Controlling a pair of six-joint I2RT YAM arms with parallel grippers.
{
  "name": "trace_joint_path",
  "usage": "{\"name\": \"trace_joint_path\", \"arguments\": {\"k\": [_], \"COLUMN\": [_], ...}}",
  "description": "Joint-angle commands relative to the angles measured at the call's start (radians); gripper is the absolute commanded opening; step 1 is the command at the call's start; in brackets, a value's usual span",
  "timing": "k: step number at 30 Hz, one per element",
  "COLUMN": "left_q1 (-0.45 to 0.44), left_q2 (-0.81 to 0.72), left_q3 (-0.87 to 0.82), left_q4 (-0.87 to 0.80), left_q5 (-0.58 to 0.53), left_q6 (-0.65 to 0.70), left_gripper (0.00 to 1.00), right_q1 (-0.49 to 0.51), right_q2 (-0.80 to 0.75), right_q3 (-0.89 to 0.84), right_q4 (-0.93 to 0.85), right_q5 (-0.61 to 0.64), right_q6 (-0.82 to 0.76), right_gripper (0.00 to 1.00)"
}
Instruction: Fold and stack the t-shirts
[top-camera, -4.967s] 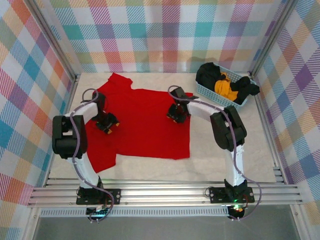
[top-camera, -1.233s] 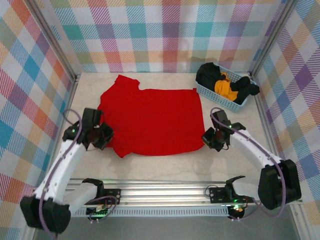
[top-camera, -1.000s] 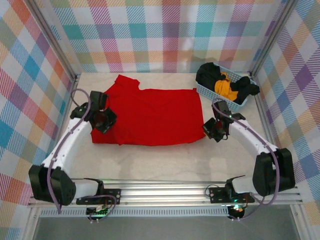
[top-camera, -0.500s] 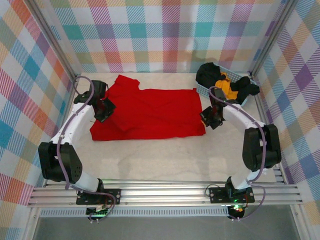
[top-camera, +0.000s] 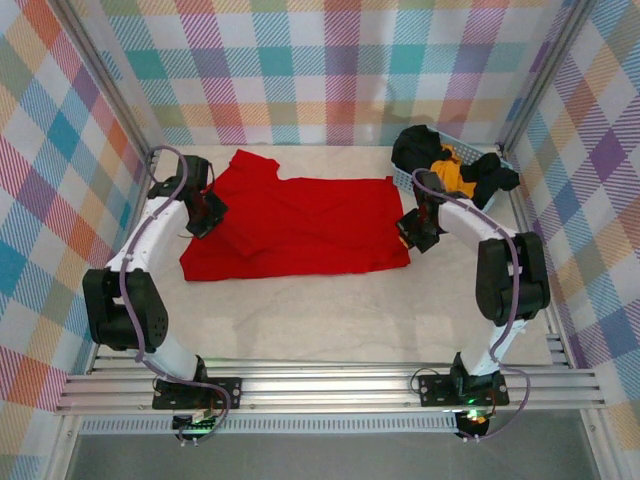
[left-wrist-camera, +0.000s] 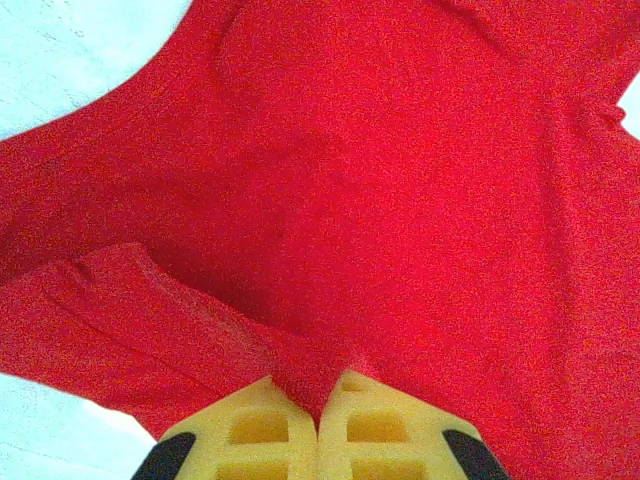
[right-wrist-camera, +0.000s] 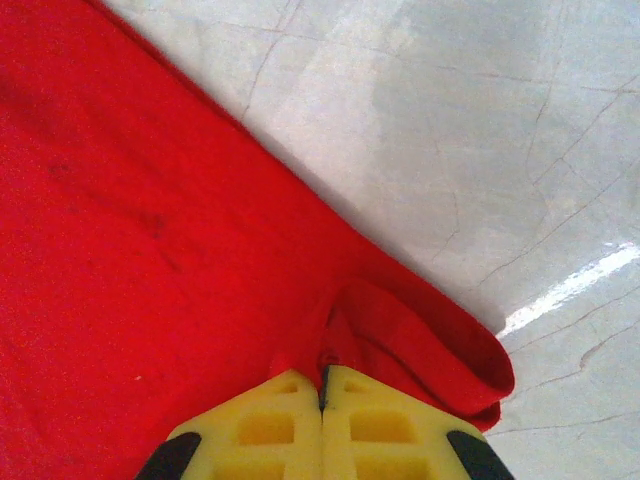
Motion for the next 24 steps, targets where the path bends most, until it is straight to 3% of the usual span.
{"name": "trace_joint_path", "arguments": {"k": [1,24], "left_q1": [0.017,0.027], "left_q2": [0.032,0.241], "left_q3": [0.041,0.183], "left_q4": [0.016,0.067], "left_q5": [0.011,0.072], "left_q6": [0.032,0.107], "left_gripper": [0.0,0.0], "right_q1": [-0.005,-0.004], "right_q2": [0.024,0.079], "right_q3": [0.027,0.068], "right_q4": [-0.026,-0.042], "right_q5": [0.01,0.044], "right_q6": [0.024,0.086], "right_gripper": [0.0,0.0]}}
